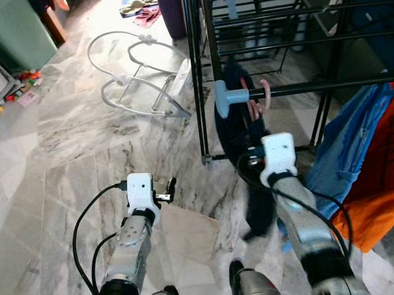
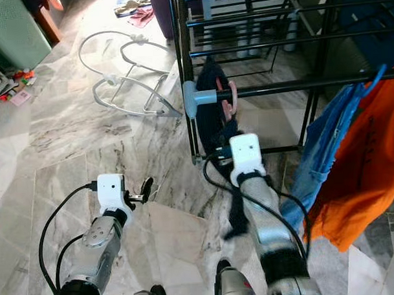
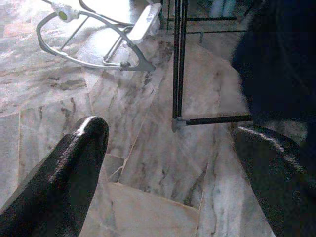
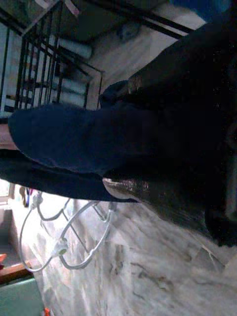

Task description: Hang hanger

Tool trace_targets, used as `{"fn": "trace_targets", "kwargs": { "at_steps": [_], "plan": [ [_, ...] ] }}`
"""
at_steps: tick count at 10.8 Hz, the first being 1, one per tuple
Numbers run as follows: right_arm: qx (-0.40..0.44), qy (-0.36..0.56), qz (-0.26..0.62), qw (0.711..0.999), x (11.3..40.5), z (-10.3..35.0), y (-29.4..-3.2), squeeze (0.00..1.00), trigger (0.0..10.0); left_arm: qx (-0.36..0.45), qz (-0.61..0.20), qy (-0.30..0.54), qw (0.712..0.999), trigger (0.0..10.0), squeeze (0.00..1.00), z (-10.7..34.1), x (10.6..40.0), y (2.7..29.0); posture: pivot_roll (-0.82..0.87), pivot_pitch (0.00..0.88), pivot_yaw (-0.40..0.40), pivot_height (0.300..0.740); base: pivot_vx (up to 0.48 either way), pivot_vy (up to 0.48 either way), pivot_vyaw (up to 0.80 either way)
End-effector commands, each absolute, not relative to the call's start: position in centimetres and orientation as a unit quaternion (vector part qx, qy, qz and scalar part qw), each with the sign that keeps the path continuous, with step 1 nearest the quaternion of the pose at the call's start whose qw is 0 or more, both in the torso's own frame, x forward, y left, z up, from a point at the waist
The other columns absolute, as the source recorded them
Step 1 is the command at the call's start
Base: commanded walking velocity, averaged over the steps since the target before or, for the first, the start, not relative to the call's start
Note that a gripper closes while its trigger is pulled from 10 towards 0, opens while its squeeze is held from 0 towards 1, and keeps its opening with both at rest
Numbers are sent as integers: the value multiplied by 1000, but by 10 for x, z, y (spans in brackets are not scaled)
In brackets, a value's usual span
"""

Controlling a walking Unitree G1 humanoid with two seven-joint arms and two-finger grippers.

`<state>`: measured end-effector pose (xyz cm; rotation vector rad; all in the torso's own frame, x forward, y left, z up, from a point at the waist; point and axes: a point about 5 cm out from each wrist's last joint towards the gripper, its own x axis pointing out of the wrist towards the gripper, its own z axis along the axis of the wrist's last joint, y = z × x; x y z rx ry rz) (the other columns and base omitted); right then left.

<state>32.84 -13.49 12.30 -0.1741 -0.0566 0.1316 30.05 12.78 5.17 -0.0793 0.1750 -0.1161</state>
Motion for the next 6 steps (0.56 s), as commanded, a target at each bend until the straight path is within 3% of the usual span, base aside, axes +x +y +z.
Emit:
{"fn": "trace_targets", "kwargs": {
  "at_steps": [1, 6],
  "plan": [
    [-88, -45, 61, 993, 325, 127, -134, 1000, 10000, -32, -52, 101, 993, 10000, 0, 47, 299, 131, -227, 233, 90, 740, 0, 0, 0],
    [-126, -109, 40, 985, 300, 133, -137, 1000, 10000, -24, -62, 109, 992, 10000, 0, 44, 300, 125, -243, 239, 103, 740, 0, 0, 0]
  ]
}}
